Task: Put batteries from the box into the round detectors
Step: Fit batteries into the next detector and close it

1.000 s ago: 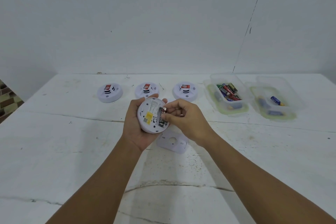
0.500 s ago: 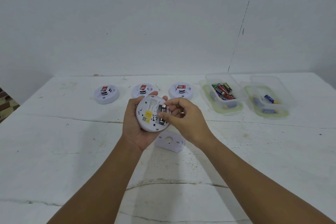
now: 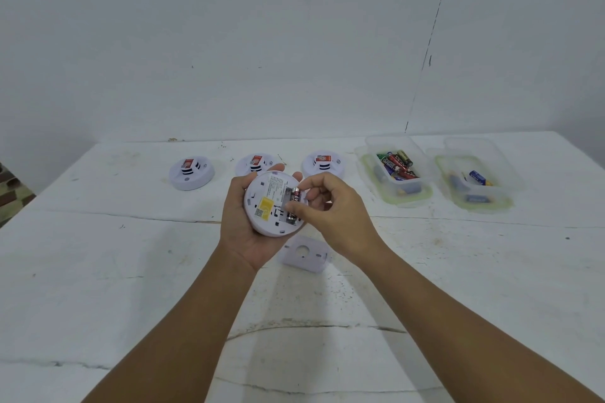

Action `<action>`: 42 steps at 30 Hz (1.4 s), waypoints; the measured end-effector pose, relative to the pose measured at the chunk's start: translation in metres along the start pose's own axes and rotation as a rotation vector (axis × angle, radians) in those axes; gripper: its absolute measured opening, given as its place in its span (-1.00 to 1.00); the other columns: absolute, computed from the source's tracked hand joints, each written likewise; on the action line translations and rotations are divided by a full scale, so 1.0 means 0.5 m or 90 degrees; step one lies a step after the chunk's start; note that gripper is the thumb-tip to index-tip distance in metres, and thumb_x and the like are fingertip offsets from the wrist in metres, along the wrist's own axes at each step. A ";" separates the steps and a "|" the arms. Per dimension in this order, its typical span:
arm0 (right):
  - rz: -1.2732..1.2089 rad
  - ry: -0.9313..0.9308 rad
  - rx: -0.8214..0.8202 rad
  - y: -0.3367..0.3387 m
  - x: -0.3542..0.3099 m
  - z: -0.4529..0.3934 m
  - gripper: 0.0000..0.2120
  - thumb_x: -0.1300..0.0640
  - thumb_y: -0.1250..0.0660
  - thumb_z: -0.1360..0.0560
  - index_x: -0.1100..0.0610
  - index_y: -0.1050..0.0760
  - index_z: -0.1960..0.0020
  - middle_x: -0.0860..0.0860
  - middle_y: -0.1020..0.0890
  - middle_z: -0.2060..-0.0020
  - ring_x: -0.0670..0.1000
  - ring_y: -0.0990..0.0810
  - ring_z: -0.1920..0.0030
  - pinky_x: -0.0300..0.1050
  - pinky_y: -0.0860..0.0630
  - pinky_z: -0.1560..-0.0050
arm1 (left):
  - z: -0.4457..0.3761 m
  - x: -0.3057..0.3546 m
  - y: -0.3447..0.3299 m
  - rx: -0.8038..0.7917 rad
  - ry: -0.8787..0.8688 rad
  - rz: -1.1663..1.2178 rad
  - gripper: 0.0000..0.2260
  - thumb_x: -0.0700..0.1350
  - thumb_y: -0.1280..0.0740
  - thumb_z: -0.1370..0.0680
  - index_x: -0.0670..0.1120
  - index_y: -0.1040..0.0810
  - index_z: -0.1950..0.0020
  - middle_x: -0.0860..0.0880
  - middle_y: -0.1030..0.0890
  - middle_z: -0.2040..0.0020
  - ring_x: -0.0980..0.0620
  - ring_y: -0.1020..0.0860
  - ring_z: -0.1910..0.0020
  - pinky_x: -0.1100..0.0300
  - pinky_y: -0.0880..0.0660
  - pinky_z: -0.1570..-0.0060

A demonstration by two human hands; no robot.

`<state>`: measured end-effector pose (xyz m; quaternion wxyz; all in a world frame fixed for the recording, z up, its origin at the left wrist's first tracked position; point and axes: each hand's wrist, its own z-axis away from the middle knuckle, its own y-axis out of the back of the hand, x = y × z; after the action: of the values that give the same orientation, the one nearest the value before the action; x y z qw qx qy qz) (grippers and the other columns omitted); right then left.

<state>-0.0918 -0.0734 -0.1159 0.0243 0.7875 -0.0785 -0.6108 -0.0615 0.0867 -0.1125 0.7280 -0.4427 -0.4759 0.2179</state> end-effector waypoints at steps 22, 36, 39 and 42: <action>0.035 0.023 0.023 -0.048 -0.011 -0.006 -0.71 0.02 -0.61 -0.43 -0.08 -0.61 -0.09 -0.14 -0.57 0.13 -0.13 -0.45 0.22 -0.10 -0.58 0.05 | 0.013 0.024 0.008 -0.004 0.016 0.030 -0.55 0.06 -0.32 -0.54 -0.02 -0.48 -0.42 -0.19 -0.52 -0.33 -0.21 -0.49 -0.29 -0.13 -0.55 -0.17; 0.089 0.038 -0.006 -0.037 -0.011 -0.007 -0.81 0.13 -0.47 -0.56 -0.01 -0.63 -0.16 -0.04 -0.54 0.07 -0.08 -0.57 0.07 -0.25 -0.56 -0.04 | 0.011 0.023 0.021 -0.011 0.031 0.056 -0.23 0.05 -0.38 -0.48 -0.08 -0.23 -0.66 -0.20 -0.37 -0.56 -0.32 -0.40 -0.50 -0.24 -0.49 -0.31; 0.082 0.024 -0.001 -0.034 -0.007 -0.009 -0.85 0.09 -0.49 -0.55 -0.02 -0.62 -0.10 0.00 -0.58 0.08 -0.06 -0.57 0.09 -0.16 -0.59 -0.01 | 0.010 0.023 0.018 -0.002 0.013 0.032 -0.28 0.06 -0.38 -0.48 -0.09 -0.31 -0.62 -0.20 -0.47 -0.47 -0.27 -0.42 -0.47 -0.21 -0.53 -0.22; 0.090 0.025 0.008 -0.030 -0.005 -0.007 -0.87 0.07 -0.50 -0.54 0.02 -0.60 -0.06 0.00 -0.60 0.09 -0.13 -0.54 0.14 -0.23 -0.55 0.04 | 0.009 0.020 0.014 0.015 0.005 0.024 -0.29 0.06 -0.36 -0.48 -0.09 -0.33 -0.61 -0.20 -0.46 -0.51 -0.26 -0.38 -0.51 -0.21 -0.52 -0.26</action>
<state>-0.0873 -0.0584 -0.1147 0.0641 0.7920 -0.1375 -0.5913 -0.0602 0.0998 -0.1127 0.7309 -0.4441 -0.4617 0.2355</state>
